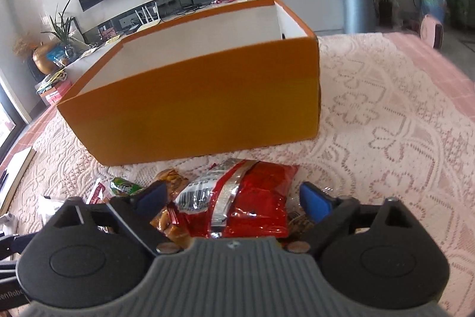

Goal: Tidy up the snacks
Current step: 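Grasp the red chip bag with the right gripper while the left gripper grasps a clear candy bag, then carry both bags over the orange box and release them inside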

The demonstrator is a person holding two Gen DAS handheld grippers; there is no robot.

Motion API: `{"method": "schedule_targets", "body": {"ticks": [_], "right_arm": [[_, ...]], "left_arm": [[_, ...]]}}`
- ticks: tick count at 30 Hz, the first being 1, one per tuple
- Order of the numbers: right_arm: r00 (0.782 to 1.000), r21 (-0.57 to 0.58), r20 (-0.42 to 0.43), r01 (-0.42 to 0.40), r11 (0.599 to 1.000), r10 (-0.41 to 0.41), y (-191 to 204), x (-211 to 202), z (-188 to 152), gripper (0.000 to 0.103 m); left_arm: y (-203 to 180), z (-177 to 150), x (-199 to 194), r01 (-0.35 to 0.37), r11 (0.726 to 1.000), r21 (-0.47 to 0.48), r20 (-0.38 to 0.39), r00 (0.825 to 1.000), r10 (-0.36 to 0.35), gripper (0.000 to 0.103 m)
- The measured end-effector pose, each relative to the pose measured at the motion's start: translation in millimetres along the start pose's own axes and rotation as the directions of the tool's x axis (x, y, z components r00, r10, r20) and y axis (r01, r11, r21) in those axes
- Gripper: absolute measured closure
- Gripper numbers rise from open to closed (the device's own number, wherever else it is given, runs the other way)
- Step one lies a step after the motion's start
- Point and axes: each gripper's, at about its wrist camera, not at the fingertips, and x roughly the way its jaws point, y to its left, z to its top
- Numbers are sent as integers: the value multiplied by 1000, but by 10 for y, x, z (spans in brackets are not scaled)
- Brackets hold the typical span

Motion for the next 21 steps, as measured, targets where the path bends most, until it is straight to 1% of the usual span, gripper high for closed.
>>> {"method": "schedule_targets", "body": {"ticks": [1,2,7,10,11,17,21], "right_arm": [[1000,2,-4,-8,1000,8,-12,10,7,18],[1000,0,-8,-15,1000,15,-13,22,-6,23],[1000,-33,2,-8,999,9,-7,23,-35,30],[1000,-39,8,-6,999,6,-17,12,-43,35],[1000,-42,11,-6,999,6,-25,16,-43,38],[999,-62,39,-17,998,20,-29,-39,-57,41],[996,-80,82,-27,996,34,9,-208,-34,41]], "left_arm": [[3,-1,4,1,1000,1,0,1000,-1,39],[6,-2,9,1,1000,0,0,1000,-1,39],[18,-6,-5,3,1000,-6,-4,1000,-3,39],[-1,2,-41,-3,1000,-3,-6,1000,3,39],[-9,5,-58,-6,1000,-1,-4,1000,6,39],[-50,30,-215,-15,1000,-4,9,1000,15,39],[-81,63,-378,-4,1000,-14,38,999,5,39]]}}
